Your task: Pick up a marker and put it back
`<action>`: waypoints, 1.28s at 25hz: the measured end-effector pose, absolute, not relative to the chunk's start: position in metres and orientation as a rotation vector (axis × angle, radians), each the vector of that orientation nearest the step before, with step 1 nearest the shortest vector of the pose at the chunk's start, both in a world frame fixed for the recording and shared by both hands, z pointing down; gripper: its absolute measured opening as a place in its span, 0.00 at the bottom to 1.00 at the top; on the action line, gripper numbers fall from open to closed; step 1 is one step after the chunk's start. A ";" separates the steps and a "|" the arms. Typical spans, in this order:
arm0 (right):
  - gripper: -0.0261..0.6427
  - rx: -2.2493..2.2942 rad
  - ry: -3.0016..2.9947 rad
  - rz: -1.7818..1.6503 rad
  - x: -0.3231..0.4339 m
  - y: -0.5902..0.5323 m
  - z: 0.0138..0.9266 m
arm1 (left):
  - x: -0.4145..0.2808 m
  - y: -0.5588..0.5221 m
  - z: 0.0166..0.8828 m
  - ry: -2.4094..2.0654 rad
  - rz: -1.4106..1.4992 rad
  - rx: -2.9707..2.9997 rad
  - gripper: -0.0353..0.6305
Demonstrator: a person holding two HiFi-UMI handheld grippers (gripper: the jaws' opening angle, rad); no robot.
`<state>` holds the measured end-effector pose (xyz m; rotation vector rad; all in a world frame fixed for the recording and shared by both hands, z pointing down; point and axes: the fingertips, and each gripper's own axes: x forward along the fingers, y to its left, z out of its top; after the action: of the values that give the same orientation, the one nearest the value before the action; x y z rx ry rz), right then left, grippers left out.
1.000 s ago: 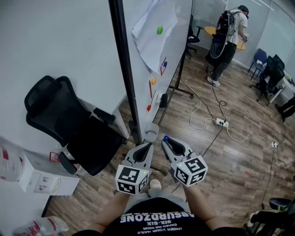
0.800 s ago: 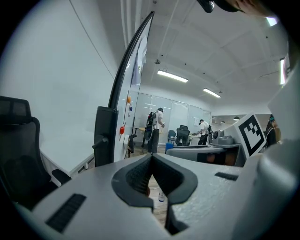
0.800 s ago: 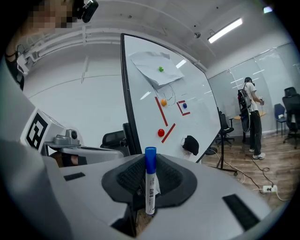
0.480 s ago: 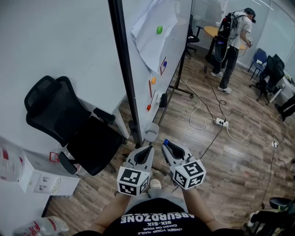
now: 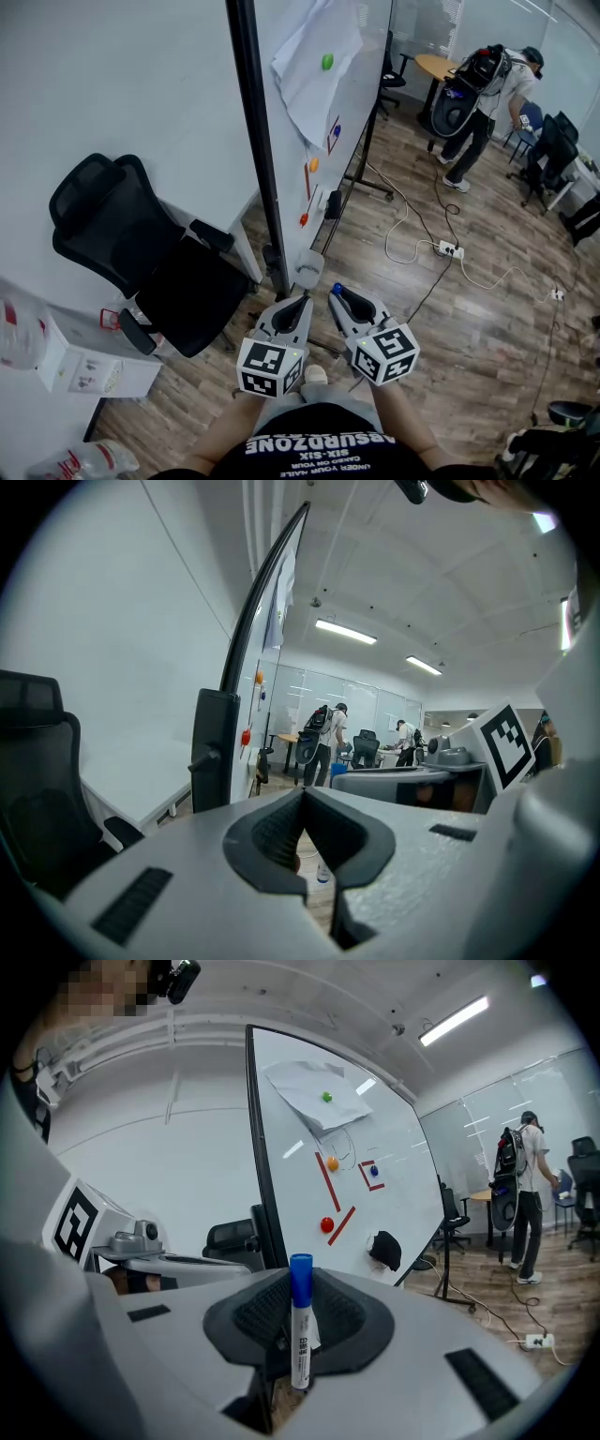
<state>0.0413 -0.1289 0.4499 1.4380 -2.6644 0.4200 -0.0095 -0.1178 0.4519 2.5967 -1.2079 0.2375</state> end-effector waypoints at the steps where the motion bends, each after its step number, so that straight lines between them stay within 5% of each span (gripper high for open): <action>1: 0.13 1.438 -2.666 0.419 0.041 -0.129 0.449 | -0.009 -0.118 0.452 -1.208 0.236 2.597 0.06; 32: 0.13 1.502 -2.797 0.280 0.060 -0.144 0.383 | -0.008 -0.126 0.452 -1.226 0.233 2.580 0.06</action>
<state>0.0599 -0.1437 0.3830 1.5018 -2.7972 0.2804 -0.0079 -0.1257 0.4524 2.5803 -1.2261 0.2330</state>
